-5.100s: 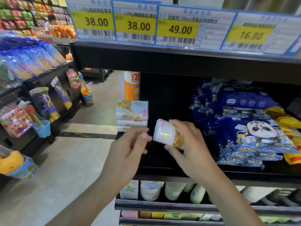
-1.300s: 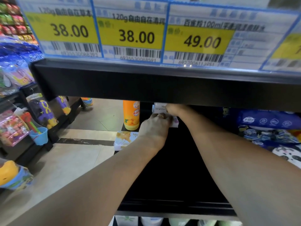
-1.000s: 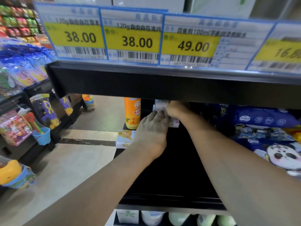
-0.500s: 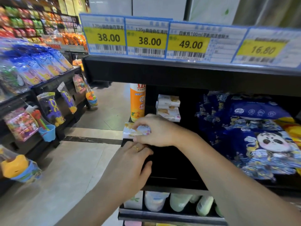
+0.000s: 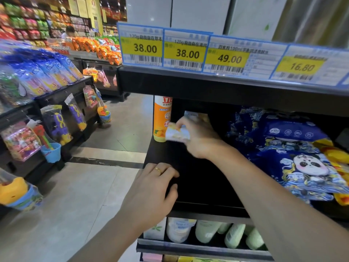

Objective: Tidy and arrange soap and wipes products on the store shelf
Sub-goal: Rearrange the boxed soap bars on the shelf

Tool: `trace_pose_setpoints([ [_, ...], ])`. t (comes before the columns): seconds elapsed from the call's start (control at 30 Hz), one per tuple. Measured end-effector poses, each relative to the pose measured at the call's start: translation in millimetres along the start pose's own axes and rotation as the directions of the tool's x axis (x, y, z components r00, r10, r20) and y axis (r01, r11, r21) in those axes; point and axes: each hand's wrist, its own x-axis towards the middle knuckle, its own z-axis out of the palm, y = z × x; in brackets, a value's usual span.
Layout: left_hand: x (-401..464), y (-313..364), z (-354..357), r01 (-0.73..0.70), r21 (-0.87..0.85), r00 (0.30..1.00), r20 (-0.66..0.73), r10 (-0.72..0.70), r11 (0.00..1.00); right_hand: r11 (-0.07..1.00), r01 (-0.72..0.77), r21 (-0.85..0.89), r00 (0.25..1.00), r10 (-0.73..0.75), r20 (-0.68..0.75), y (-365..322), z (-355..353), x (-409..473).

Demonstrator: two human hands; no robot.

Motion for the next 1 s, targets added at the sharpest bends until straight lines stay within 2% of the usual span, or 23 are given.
trace_pose_setpoints([
  [0.07, 0, 0, 1, -0.005, 0.011, 1.000, 0.006, 0.005, 1.000, 0.997, -0.061, -0.040, 0.994, 0.057, -0.090, 15, -10, 10],
  [0.17, 1, -1, 2, -0.003, 0.002, 1.000, 0.017, 0.003, 1.000, 0.990, -0.133, -0.050, 0.989, 0.130, -0.069, 36, -12, 23],
  [0.3, 2, -3, 2, 0.001, -0.024, 1.000, 0.026, -0.001, 1.000, 0.990, -0.142, -0.015, 0.990, 0.142, 0.014, 52, 3, 34],
  [0.4, 2, -4, 3, 0.004, -0.041, 1.000, 0.022, -0.003, 0.999, 0.990, -0.136, 0.037, 0.988, 0.138, -0.069, 55, 12, 36],
  [0.53, 3, -5, 4, 0.002, -0.047, 1.000, 0.014, -0.001, 0.999, 0.991, -0.137, 0.011, 0.982, 0.137, -0.127, 54, 17, 33],
  [0.7, 3, -7, 6, 0.002, -0.050, 1.000, 0.011, -0.002, 0.999, 0.980, -0.166, -0.114, 0.986, 0.164, -0.024, 38, 8, 18],
  [0.8, 5, -9, 7, 0.005, -0.045, 1.000, -0.001, -0.005, 0.999, 0.981, -0.171, -0.095, 0.985, 0.171, 0.001, 16, -4, 1],
  [0.87, 7, -10, 7, 0.015, -0.060, 1.000, -0.005, -0.015, 0.998, 0.988, -0.151, -0.043, 0.988, 0.149, -0.040, 4, -11, -18],
  [1.0, 11, -9, 5, 0.028, -0.104, 1.000, 0.013, -0.027, 0.994, 0.998, -0.027, 0.057, 0.975, 0.039, -0.219, -12, -17, -70],
])
